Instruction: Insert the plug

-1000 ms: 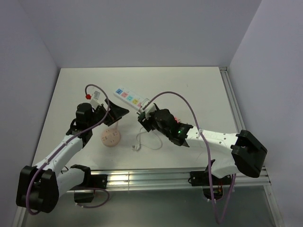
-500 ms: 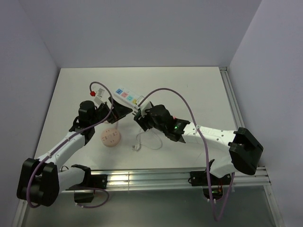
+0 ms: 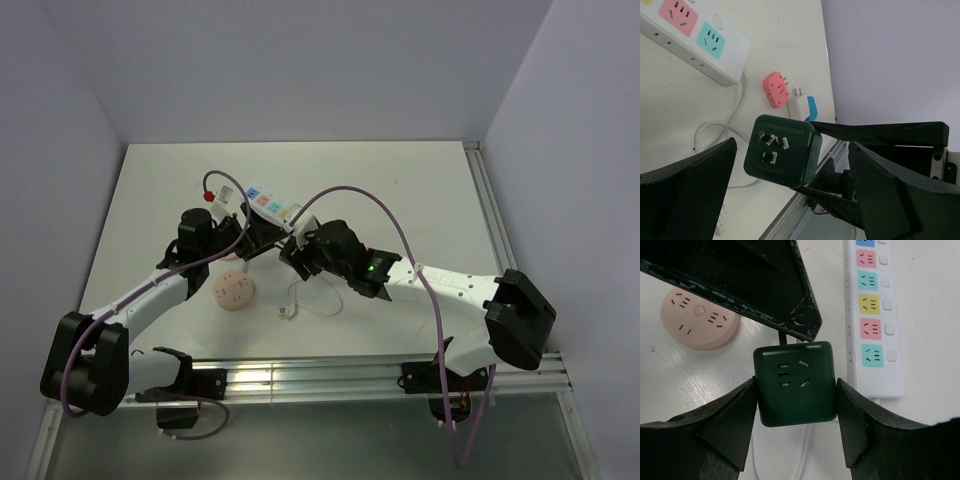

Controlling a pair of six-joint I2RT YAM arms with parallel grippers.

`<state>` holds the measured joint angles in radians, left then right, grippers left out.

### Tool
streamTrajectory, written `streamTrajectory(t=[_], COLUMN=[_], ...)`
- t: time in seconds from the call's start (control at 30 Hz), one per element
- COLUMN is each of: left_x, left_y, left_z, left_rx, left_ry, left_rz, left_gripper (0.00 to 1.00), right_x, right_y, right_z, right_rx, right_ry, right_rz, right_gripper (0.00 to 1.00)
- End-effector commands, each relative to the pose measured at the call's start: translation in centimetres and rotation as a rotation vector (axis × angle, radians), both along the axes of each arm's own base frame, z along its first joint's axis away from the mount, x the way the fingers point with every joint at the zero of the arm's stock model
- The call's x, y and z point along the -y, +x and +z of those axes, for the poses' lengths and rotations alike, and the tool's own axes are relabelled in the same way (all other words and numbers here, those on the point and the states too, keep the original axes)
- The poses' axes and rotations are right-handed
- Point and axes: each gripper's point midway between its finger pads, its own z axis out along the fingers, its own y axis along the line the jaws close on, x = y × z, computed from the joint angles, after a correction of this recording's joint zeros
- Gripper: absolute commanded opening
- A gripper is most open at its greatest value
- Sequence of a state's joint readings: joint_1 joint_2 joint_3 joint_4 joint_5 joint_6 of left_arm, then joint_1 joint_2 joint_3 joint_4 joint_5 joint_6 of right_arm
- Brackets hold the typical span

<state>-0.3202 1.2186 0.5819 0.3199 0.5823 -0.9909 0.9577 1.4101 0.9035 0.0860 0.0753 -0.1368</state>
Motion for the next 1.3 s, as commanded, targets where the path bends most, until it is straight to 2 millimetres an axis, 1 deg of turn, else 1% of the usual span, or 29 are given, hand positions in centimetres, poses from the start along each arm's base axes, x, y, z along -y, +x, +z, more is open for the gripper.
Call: streamTrajectory(t=[0.0,0.1,0.13,0.2,0.23,0.3,0.33,0.37,0.4,0.43,0.5,0.53,0.63,0.67,0.73,0.8,0.83,0.87,0.9,0.93,0.97,1.0,1.03,1.07,1.1,1.13,1.17,1.2,1.27], left_x=[0.9,0.5,0.1,-0.5,-1.0,-2.2,-2.8,-3.5,-4.0,-4.6,-5.6,-5.9,-6.4,-6.5,-6.5,-6.3,-6.6,-6.5,-5.9,-6.1,-5.9,-4.9,-4.9,-4.7,-3.9,-3.5,-3.8,-2.7,-2.6], left_y=[0.5,0.8,1.1,1.1,0.9,1.2,0.7,0.9,0.8,0.2,0.1,-0.6,-1.1,-1.0,-0.7,-0.7,-0.5,-0.6,-1.0,-0.9,-1.0,-1.4,-1.1,-1.1,-1.2,-1.2,-0.8,-1.2,-1.1], left_z=[2.1,2.0,2.8,3.2,4.2,4.4,5.3,5.5,5.7,6.1,6.9,6.9,6.8,6.7,6.3,6.3,6.5,6.6,6.6,6.1,6.3,5.8,5.5,5.9,5.4,5.3,5.3,4.9,5.0], left_rx=[0.053,0.059,0.09,0.118,0.154,0.187,0.229,0.249,0.27,0.301,0.362,0.392,0.441,0.442,0.444,0.453,0.472,0.484,0.484,0.478,0.488,0.48,0.477,0.497,0.502,0.508,0.534,0.535,0.573], left_ry=[-0.044,-0.024,-0.02,0.005,0.008,0.051,0.05,0.063,0.072,0.065,0.059,0.049,0.024,0.025,0.025,0.017,0.005,-0.005,-0.023,-0.019,-0.03,-0.026,-0.016,-0.026,-0.008,0.0,0.026,0.043,0.081], left_rz=[-0.027,0.0,0.033,0.066,0.088,0.16,0.182,0.228,0.251,0.272,0.328,0.335,0.36,0.368,0.381,0.385,0.417,0.424,0.416,0.448,0.447,0.414,0.434,0.433,0.411,0.408,0.443,0.421,0.453], left_gripper=[0.99,1.0,0.99,0.99,0.99,0.99,1.0,0.99,0.99,1.0,1.0,1.0,1.0,0.99,0.99,0.99,1.0,1.0,1.0,0.99,0.99,1.0,0.99,0.99,0.99,1.0,0.99,1.0,0.99], right_x=[-1.5,-1.5,-1.6,-1.1,-0.9,-0.5,-0.3,-0.4,0.4,0.5,1.0,1.1,1.3,1.2,1.2,1.4,1.7,1.8,1.9,2.1,2.2,2.3,2.4,2.6,2.6,2.6,2.3,2.1,1.7], right_y=[0.5,0.7,0.6,1.1,1.3,1.7,1.8,1.7,2.7,3.0,3.7,4.0,4.6,4.6,5.0,5.3,6.0,6.1,6.4,6.6,7.0,7.2,7.4,7.6,7.6,7.7,7.9,7.9,8.1], right_z=[4.3,4.3,4.2,3.9,3.8,3.6,3.4,3.6,3.4,3.4,3.4,3.4,4.2,4.8,5.8,6.0,6.6,6.7,6.9,7.2,7.7,7.9,8.5,8.5,8.7,8.8,9.2,9.4,9.6], right_rx=[0.054,0.032,0.016,-0.024,-0.041,-0.12,-0.15,-0.187,-0.234,-0.262,-0.346,-0.374,-0.468,-0.511,-0.529,-0.601,-0.586,-0.61,-0.611,-0.612,-0.612,-0.609,-0.601,-0.612,-0.621,-0.626,-0.645,-0.657,-0.694], right_ry=[0.106,0.122,0.13,0.156,0.166,0.223,0.242,0.271,0.307,0.327,0.384,0.405,0.521,0.583,0.666,0.759,0.804,0.845,0.875,0.902,0.954,0.976,1.009,1.041,1.062,1.078,1.095,1.101,1.117], right_rz=[0.011,-0.005,0.001,-0.021,-0.029,-0.037,-0.037,-0.014,-0.057,-0.061,-0.088,-0.105,-0.18,-0.214,-0.257,-0.343,-0.385,-0.409,-0.431,-0.446,-0.461,-0.475,-0.478,-0.505,-0.51,-0.514,-0.508,-0.51,-0.519], right_gripper=[0.26,0.26,0.26,0.26,0.26,0.26,0.25,0.25,0.25,0.24,0.22,0.21,0.22,0.2,0.2,0.2,0.2,0.2,0.2,0.2,0.19,0.19,0.19,0.19,0.19,0.19,0.16,0.16,0.17])
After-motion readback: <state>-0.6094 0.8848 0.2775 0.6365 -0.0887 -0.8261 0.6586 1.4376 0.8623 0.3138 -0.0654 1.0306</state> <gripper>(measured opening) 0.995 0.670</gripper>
